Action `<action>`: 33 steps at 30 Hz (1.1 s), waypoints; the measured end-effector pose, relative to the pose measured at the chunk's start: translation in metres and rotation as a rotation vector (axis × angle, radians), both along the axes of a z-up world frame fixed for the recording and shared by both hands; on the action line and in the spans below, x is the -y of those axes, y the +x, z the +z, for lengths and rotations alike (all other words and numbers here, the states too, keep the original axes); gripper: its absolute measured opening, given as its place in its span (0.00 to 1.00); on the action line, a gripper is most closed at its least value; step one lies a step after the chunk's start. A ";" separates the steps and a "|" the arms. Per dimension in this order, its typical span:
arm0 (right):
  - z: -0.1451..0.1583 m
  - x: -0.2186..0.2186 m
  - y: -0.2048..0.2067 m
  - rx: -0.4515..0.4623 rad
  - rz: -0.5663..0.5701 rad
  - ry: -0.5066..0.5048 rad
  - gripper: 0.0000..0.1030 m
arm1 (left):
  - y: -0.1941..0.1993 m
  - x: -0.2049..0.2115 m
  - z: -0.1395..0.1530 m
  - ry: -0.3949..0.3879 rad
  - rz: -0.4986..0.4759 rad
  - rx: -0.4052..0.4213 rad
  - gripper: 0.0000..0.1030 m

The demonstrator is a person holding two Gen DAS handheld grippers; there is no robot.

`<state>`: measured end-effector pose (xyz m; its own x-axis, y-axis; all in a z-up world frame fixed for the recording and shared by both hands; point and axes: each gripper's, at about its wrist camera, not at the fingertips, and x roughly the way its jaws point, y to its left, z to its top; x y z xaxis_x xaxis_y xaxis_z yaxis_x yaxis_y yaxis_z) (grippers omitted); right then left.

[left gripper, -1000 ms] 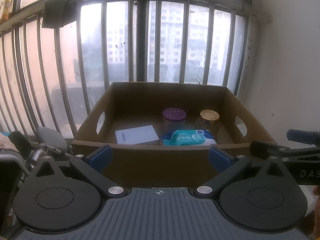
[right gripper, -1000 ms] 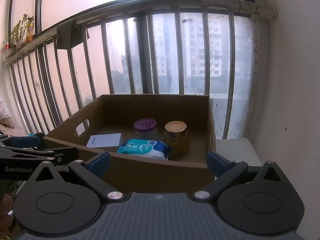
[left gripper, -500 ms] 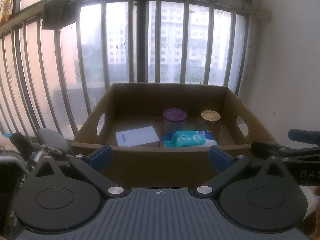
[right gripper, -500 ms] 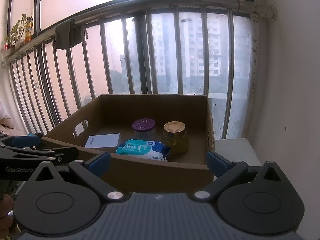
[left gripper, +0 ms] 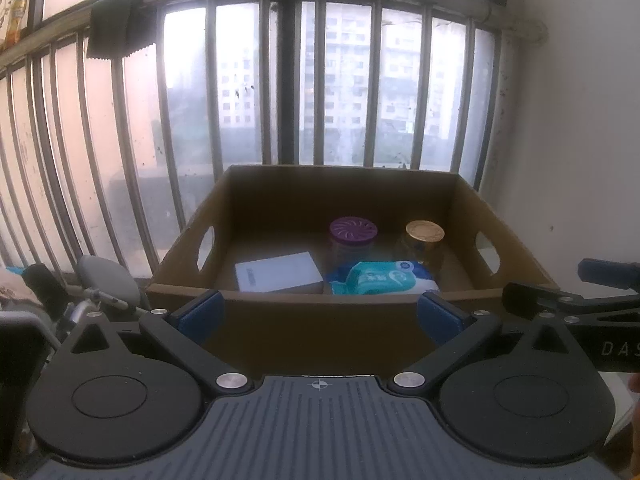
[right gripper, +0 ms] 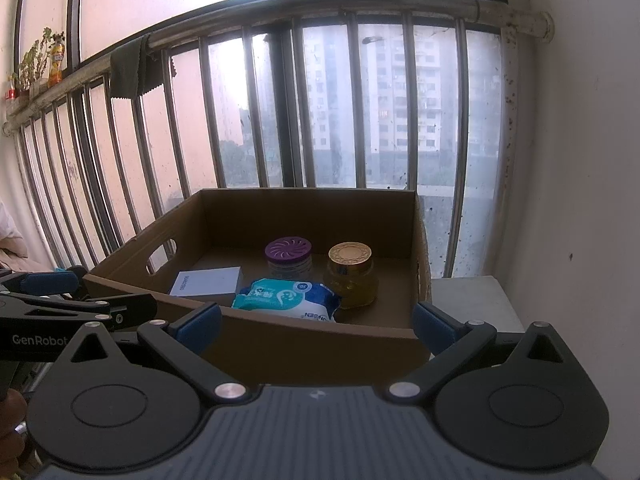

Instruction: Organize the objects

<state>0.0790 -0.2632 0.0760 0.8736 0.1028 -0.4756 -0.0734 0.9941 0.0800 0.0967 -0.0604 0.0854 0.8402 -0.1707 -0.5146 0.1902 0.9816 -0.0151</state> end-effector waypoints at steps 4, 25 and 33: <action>-0.001 -0.001 0.001 -0.006 -0.001 0.002 1.00 | 0.000 -0.001 -0.001 -0.002 0.000 -0.003 1.00; -0.002 -0.001 0.001 -0.015 0.000 0.011 1.00 | 0.001 0.001 -0.002 0.002 0.003 -0.003 1.00; -0.001 -0.001 0.001 -0.014 0.000 0.014 1.00 | 0.001 0.002 -0.002 0.003 0.005 -0.001 1.00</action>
